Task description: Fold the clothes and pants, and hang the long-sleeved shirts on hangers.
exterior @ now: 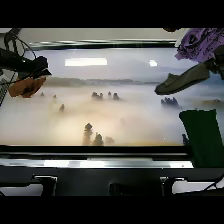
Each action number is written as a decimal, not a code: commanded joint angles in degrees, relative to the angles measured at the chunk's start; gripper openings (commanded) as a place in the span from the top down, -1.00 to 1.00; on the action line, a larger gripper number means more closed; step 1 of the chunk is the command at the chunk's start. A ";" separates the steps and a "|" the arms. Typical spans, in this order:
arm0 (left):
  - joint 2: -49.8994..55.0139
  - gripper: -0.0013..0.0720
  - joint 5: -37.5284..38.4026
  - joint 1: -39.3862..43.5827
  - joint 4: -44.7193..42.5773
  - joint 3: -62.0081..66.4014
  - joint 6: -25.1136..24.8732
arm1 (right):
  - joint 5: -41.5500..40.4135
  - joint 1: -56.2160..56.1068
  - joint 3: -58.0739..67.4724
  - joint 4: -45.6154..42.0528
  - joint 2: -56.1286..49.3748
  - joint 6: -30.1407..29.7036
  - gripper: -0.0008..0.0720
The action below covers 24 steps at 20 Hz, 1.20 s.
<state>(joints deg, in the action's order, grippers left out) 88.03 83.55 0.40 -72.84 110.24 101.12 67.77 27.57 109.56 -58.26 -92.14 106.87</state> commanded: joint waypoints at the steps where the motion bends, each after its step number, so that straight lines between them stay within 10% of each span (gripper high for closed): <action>1: -0.04 0.92 1.51 0.04 0.00 -0.02 0.02 | 2.23 2.84 0.96 -9.14 2.47 6.54 0.91; 10: -0.07 0.92 4.20 0.04 0.85 0.00 0.00 | 8.81 2.93 0.96 -27.06 7.82 15.72 0.91; 24: -1.11 0.92 6.38 0.04 2.36 0.02 -0.22 | 30.49 2.93 0.74 -38.58 8.81 10.54 0.91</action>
<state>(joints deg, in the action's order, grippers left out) 87.15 89.65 0.40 -70.87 110.24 101.10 93.27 30.46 110.45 -94.41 -83.37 120.03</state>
